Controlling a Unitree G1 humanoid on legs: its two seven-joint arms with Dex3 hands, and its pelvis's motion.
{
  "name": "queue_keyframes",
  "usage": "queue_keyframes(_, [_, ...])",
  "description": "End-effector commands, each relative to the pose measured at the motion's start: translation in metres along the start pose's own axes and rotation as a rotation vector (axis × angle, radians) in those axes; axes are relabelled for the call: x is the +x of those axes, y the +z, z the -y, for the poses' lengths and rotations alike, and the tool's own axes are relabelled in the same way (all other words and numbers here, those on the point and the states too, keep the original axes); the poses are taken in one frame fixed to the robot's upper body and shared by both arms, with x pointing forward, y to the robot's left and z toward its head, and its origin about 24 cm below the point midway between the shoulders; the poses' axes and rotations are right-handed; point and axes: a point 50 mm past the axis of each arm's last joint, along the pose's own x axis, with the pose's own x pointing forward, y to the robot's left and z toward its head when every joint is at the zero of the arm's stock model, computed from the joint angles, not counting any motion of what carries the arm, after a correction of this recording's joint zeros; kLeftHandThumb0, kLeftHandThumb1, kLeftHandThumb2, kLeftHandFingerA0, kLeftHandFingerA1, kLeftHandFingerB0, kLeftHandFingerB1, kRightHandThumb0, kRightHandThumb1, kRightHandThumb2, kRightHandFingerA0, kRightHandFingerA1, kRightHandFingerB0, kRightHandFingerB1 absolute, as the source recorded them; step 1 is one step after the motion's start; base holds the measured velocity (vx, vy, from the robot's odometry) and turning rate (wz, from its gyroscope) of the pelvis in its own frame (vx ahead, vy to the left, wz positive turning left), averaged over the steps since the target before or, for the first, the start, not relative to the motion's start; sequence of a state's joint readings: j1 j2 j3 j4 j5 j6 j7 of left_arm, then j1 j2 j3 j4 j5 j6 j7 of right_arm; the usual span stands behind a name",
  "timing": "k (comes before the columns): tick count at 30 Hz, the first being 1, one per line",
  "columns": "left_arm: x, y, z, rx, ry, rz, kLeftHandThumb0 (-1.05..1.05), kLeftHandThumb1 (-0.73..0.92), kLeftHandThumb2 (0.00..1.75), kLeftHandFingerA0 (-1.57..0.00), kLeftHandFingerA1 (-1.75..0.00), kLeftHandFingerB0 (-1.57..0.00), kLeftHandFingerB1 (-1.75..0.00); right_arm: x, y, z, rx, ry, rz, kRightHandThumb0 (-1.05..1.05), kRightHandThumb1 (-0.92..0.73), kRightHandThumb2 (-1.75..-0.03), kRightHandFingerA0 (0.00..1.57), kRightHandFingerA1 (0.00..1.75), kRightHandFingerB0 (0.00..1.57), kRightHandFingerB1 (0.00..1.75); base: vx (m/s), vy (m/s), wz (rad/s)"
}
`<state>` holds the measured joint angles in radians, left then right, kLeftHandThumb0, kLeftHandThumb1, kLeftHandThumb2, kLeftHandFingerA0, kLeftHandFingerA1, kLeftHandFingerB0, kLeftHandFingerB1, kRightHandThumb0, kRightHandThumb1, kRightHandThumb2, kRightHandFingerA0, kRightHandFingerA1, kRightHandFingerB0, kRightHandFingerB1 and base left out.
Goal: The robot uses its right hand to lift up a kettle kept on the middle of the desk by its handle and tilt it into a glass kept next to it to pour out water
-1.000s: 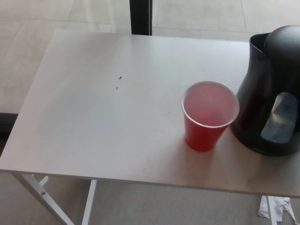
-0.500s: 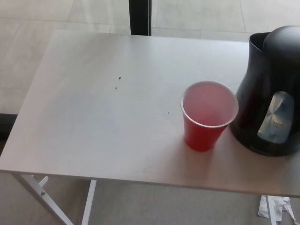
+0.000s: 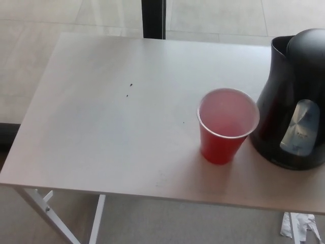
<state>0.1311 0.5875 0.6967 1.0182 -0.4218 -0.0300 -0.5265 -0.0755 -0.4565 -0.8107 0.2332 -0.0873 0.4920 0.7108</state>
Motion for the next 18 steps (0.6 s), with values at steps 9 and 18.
queue_keyframes(9, [0.006, 0.024, -0.003, -0.002, 0.044, 0.068, -1.05, 0.58, 1.29, -0.4, -0.56, -0.16, -1.03, -0.079, -0.048, 0.123, 0.435, -0.548, 0.101, -0.73, -0.56, -0.56, 0.0, 0.73, 0.0, 0.53, 0.0, 0.0, 0.0])
queue_keyframes(18, [0.003, 0.008, 0.0, -0.016, 0.039, 0.057, -1.05, 0.8, 0.92, -0.42, -0.57, -0.1, -1.04, -0.076, -0.093, 0.113, 0.708, -0.902, 0.114, -0.56, -0.56, -0.57, 1.07, 1.63, 0.0, 0.37, 0.0, 0.0, 0.0])
